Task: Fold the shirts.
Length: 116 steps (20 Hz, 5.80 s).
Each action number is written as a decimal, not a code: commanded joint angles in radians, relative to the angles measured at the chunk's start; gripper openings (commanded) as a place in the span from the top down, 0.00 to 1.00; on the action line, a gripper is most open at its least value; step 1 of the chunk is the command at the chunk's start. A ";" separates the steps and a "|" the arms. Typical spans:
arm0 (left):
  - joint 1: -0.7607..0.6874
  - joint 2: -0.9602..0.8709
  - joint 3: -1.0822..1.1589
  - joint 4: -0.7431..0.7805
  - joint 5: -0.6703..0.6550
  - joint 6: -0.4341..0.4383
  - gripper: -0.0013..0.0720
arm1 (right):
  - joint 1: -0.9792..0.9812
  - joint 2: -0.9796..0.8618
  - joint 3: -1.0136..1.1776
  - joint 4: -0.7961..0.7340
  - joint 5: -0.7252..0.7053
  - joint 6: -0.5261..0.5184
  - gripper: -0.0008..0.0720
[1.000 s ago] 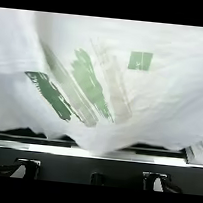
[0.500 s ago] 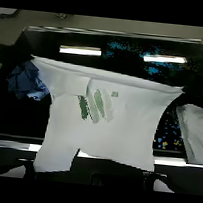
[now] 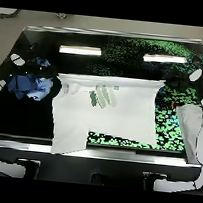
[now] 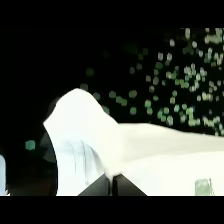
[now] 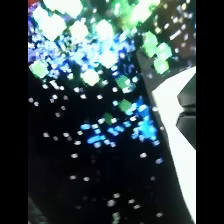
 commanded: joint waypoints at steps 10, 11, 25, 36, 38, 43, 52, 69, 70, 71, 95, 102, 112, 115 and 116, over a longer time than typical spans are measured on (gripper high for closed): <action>0.035 -0.078 0.032 0.077 -0.459 0.040 0.94 | 0.004 -0.009 -0.113 -0.011 0.432 -0.148 0.93; 0.035 -0.087 0.026 0.084 -0.488 0.038 0.94 | 0.004 -0.016 -0.129 -0.009 0.441 -0.148 0.93; 0.080 -0.063 0.021 0.098 -0.593 0.014 0.42 | -0.042 0.037 -0.081 0.043 0.537 -0.164 0.39; 0.145 0.363 -0.790 0.078 -0.462 0.157 0.41 | -0.179 0.245 -0.409 -0.003 0.663 -0.239 0.34; 0.145 0.408 -0.886 0.055 -0.443 0.184 0.41 | -0.179 0.254 -0.433 -0.005 0.670 -0.257 0.34; 0.140 0.421 -0.989 -0.024 -0.364 0.186 0.42 | -0.179 0.257 -0.437 -0.006 0.673 -0.257 0.34; 0.099 0.421 -0.994 -0.053 -0.284 0.166 0.94 | -0.179 0.364 -0.684 -0.021 0.617 -0.285 0.30; 0.099 0.421 -0.994 -0.053 -0.287 0.168 0.94 | -0.179 0.364 -0.815 0.073 0.320 -0.241 0.70; 0.099 0.421 -0.994 -0.053 -0.286 0.168 0.94 | -0.179 0.364 -0.815 0.074 0.323 -0.241 0.92; 0.099 0.422 -0.993 -0.053 -0.285 0.169 0.94 | -0.179 0.364 -0.814 0.075 0.329 -0.246 0.93; 0.054 0.021 -0.252 -0.081 -0.072 0.012 0.94 | -0.026 -0.092 -0.125 0.213 0.136 -0.113 0.86; 0.082 0.036 -0.174 -0.112 -0.245 0.025 0.13 | -0.128 -0.088 -0.036 0.224 0.265 -0.196 0.07; -0.052 0.196 -0.163 -0.121 -0.262 0.024 0.13 | -0.145 -0.248 -0.037 0.422 0.425 -0.273 0.08; -0.130 0.192 -0.163 -0.120 -0.231 0.024 0.18 | -0.096 -0.257 -0.037 0.391 0.369 -0.248 0.29; -0.154 0.192 -0.163 -0.120 -0.206 0.024 0.18 | -0.082 -0.257 -0.037 0.400 0.340 -0.245 0.50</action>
